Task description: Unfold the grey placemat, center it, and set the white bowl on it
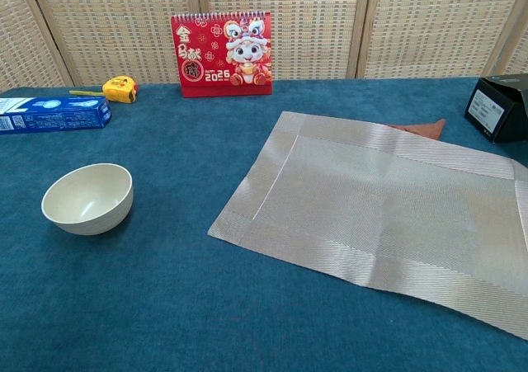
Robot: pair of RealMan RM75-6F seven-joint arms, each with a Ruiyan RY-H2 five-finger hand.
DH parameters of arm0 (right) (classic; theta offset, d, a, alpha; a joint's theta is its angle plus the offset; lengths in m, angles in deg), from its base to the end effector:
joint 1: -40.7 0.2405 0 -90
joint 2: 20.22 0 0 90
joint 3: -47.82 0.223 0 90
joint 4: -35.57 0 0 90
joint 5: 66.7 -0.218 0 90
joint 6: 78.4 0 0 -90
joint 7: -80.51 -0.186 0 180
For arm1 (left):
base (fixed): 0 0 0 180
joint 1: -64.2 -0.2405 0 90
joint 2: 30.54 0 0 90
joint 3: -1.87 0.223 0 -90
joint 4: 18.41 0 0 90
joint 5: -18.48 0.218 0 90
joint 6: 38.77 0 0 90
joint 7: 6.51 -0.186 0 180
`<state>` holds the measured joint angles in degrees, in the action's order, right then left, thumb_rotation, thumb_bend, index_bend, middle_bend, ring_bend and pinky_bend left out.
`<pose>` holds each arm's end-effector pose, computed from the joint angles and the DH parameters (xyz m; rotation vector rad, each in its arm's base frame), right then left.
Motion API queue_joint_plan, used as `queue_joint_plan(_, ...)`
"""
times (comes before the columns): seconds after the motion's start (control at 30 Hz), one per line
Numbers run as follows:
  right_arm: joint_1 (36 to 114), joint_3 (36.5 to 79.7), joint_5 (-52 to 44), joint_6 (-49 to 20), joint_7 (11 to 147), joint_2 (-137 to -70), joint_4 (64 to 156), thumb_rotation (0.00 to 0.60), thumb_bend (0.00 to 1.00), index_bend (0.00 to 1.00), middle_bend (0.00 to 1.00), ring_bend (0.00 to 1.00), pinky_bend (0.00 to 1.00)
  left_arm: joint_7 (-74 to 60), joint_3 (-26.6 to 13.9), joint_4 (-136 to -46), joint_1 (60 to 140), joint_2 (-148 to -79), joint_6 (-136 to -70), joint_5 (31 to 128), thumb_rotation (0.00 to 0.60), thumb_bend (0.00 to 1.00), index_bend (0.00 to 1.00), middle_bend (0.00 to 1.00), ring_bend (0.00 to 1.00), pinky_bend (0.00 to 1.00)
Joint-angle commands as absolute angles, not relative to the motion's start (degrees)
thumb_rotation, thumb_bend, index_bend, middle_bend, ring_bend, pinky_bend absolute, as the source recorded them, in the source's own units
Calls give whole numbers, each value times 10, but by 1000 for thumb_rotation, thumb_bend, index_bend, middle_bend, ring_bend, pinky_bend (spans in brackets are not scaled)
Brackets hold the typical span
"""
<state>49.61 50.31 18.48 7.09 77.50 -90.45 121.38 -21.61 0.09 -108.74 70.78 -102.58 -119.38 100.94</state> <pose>-0.2818 -0.2412 0.1174 1.3915 -0.9008 0.9874 -0.2848 0.2237 0.0854 -1.4770 -0.8605 -0.7199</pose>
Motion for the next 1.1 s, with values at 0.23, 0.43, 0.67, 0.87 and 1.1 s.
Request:
queue_joint_plan(0.23,494,505,192,65,748,-894,1219,600,142,123,0,0,0,-264,-13,-1096,758,-1052,-1134,1004,600,195,380,0,0,0)
queue_joint_plan(0.43,493,508,194,62,730,-889,1221,600,137,124,0,0,0,-305,-24,-1065,792,-1103,-1088,974,600,198,357,0,0,0)
queue_joint_plan(0.67,491,509,204,67,714,-886,1222,600,136,126,0,0,0,-339,-31,-1041,819,-1150,-1058,950,600,239,357,0,0,0)
queue_joint_plan(0.87,490,510,207,67,706,-885,1221,600,136,126,0,0,0,-356,-36,-1019,837,-1184,-1042,935,600,280,386,0,0,0)
queue_joint_plan(1.1,489,511,209,67,697,-882,1223,600,136,126,0,0,0,-366,-36,-984,854,-1220,-1024,920,600,387,465,0,0,0)
